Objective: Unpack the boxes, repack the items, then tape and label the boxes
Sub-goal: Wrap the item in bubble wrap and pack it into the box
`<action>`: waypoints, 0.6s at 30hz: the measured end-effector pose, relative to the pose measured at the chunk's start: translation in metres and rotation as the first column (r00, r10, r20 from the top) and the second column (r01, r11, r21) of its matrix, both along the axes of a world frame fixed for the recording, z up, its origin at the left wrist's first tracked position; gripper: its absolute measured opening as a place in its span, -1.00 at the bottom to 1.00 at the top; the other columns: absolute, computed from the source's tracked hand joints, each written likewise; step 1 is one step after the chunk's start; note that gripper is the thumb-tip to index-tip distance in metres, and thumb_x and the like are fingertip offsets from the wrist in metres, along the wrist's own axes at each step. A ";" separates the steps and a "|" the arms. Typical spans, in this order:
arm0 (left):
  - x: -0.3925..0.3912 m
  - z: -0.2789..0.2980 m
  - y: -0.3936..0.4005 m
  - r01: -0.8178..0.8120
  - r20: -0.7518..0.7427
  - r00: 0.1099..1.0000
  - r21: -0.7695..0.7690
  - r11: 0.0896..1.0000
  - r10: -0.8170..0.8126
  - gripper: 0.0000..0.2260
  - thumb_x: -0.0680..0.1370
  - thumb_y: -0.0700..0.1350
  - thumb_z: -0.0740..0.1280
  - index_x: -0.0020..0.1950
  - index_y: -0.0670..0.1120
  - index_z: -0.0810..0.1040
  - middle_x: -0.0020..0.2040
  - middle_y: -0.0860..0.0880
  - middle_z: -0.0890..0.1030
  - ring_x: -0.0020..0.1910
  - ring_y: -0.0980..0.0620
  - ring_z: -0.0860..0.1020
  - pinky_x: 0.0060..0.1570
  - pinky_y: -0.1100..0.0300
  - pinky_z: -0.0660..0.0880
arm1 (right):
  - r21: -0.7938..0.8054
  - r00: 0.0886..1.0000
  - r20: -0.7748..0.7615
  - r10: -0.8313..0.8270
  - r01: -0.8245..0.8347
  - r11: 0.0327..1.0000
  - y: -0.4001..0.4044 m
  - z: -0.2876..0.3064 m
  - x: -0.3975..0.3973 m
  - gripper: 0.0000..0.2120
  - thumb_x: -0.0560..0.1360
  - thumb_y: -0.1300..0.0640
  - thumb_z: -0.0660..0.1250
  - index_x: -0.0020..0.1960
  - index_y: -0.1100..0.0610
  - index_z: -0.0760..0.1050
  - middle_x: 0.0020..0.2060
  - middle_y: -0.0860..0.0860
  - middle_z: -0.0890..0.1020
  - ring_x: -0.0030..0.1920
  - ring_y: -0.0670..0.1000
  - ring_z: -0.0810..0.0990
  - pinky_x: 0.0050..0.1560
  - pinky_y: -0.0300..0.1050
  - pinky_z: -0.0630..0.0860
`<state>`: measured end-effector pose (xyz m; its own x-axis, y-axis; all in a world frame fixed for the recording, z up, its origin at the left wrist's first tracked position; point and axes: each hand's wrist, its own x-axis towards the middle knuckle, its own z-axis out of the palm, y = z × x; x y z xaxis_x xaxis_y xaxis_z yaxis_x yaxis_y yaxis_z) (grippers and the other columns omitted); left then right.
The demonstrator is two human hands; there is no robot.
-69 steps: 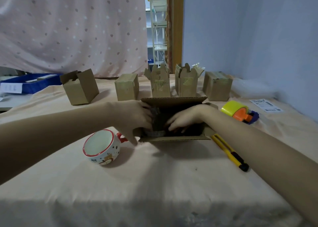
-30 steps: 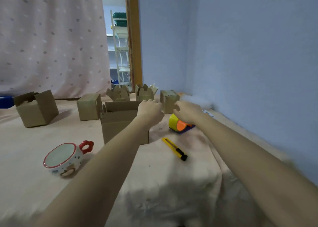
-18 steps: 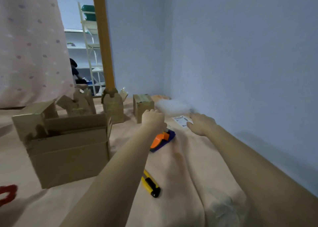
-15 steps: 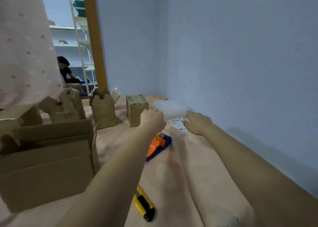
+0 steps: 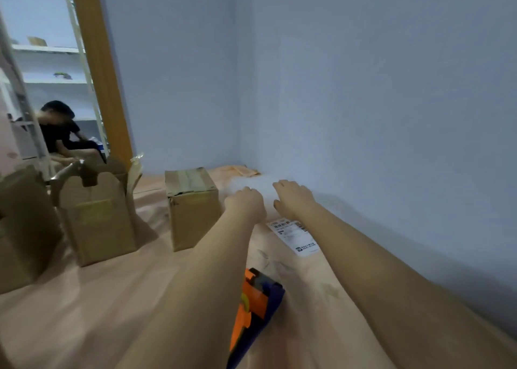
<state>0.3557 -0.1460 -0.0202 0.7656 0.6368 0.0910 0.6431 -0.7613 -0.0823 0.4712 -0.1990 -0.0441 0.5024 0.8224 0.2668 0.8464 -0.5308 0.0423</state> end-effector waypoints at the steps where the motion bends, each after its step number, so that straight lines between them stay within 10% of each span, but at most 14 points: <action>1: 0.003 0.000 0.006 -0.004 0.001 1.000 -0.012 1.000 0.004 -0.64 0.62 -0.17 0.06 0.42 -0.20 0.26 0.37 -0.11 0.32 0.32 -0.10 0.37 0.06 0.10 0.33 | -0.002 1.000 -0.005 0.003 -0.003 1.000 0.007 -0.002 0.006 -0.60 0.60 0.12 0.14 0.41 0.17 0.27 0.37 0.11 0.36 0.35 0.12 0.34 0.22 0.01 0.32; 14: 0.014 -0.006 0.019 -0.027 0.043 0.998 -0.182 0.983 0.036 -0.63 0.62 -0.20 0.03 0.44 -0.19 0.23 0.42 -0.17 0.24 0.34 -0.15 0.34 0.18 0.04 0.35 | 0.243 0.953 -0.282 0.109 -0.039 0.969 0.009 -0.021 0.023 -0.64 0.65 0.10 0.06 0.40 0.00 0.40 0.39 -0.01 0.43 0.38 0.06 0.38 0.33 -0.02 0.33; 18: 0.022 0.005 0.025 0.054 0.378 0.917 -0.437 0.898 0.129 -0.62 0.64 -0.21 0.05 0.46 -0.25 0.24 0.41 -0.21 0.35 0.36 -0.17 0.36 0.28 0.04 0.32 | 0.438 0.931 -0.322 0.170 -0.013 0.899 0.005 -0.014 0.016 -0.67 0.65 0.15 0.07 0.32 0.07 0.49 0.25 0.04 0.56 0.25 0.10 0.48 0.21 -0.01 0.42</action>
<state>0.3775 -0.1210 -0.0156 0.7000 0.7090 0.0855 0.5811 -0.6350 0.5089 0.4876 -0.1935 -0.0580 0.5544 0.7172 0.4223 0.8106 -0.3505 -0.4691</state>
